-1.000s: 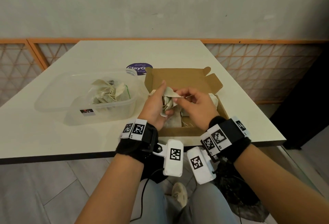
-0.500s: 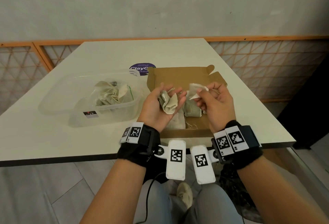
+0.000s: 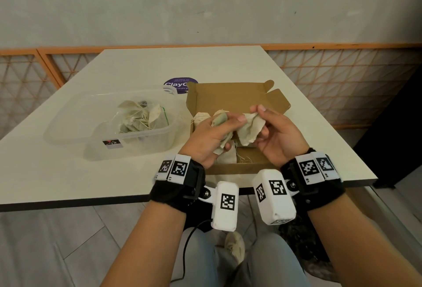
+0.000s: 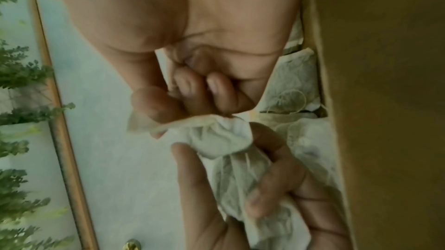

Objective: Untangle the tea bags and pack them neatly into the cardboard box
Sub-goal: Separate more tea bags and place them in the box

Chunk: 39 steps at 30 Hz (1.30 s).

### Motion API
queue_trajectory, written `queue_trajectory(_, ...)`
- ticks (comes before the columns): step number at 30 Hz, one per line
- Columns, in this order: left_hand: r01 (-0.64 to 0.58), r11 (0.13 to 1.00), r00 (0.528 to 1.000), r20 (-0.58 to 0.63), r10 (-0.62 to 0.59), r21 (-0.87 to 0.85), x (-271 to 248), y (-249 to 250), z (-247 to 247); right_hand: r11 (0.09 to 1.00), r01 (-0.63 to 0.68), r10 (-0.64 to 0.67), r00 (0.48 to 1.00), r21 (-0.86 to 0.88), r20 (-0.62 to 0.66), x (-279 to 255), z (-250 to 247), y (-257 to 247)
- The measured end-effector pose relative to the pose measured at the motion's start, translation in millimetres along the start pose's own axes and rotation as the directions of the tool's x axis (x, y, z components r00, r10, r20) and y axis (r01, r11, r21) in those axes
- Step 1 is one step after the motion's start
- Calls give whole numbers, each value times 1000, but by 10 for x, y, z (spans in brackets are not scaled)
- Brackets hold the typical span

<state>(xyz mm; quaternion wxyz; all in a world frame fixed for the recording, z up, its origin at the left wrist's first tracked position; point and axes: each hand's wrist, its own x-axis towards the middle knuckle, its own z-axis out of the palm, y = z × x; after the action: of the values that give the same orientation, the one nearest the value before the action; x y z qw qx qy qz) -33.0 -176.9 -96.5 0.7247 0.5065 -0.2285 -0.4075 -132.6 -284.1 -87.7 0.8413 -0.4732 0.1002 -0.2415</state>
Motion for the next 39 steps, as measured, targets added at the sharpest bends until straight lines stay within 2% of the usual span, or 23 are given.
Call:
queue_trajectory(3, 1, 1000, 999, -34, -1, -19, 8, 1, -9, 998, 44, -46, 997, -42, -54, 29, 0, 21)
queue_trajectory(6, 2, 979, 997, -71, -17, -206, 18, 27, -33, 964, 141, -169, 979, -226, -112, 44, 1, 85)
queue_trajectory(8, -22, 931, 994, -106, -18, -365, 33, 48, -56, 890, 190, -226, 973, -415, -40, 11, 25, 131)
queue_trajectory(10, -44, 889, 990, -136, -21, -456, 45, 52, -79, 785, 204, -201, 977, -585, 70, -38, 82, 178)
queue_trajectory(13, -50, 890, 992, -122, -6, -454, 26, 51, -67, 674, 191, -156, 981, -713, 115, -45, 151, 238)
queue_trajectory(17, -82, 920, 993, -110, 43, -384, 7, 41, -36, 687, 140, -127, 989, -713, 72, 13, 180, 257)
queue_trajectory(20, -63, 923, 994, -107, 24, -379, 26, 23, -43, 733, 136, -111, 991, -666, 81, 27, 158, 228)
queue_trajectory(24, -72, 903, 986, -169, 0, -424, 49, 29, -64, 871, 102, -161, 983, -480, -83, 42, 105, 147)
queue_trajectory(27, -83, 882, 980, -200, -13, -464, 64, 30, -62, 909, 185, -275, 939, -373, -205, 70, 50, 138)
queue_trajectory(31, -71, 952, 973, -230, 1, -298, 59, 12, -16, 864, 337, -429, 882, -373, -197, 31, 63, 152)
queue_trajectory(35, -64, 987, 978, -205, 34, -145, 83, -24, -4, 836, 354, -445, 885, -419, -140, -8, 84, 151)
queue_trajectory(37, -57, 993, 986, -165, 39, -108, 84, -28, -1, 772, 341, -462, 880, -536, -106, -7, 68, 178)
queue_trajectory(39, -73, 994, 989, -133, 62, -83, 63, -18, 8, 656, 332, -489, 871, -678, -46, -25, 88, 201)
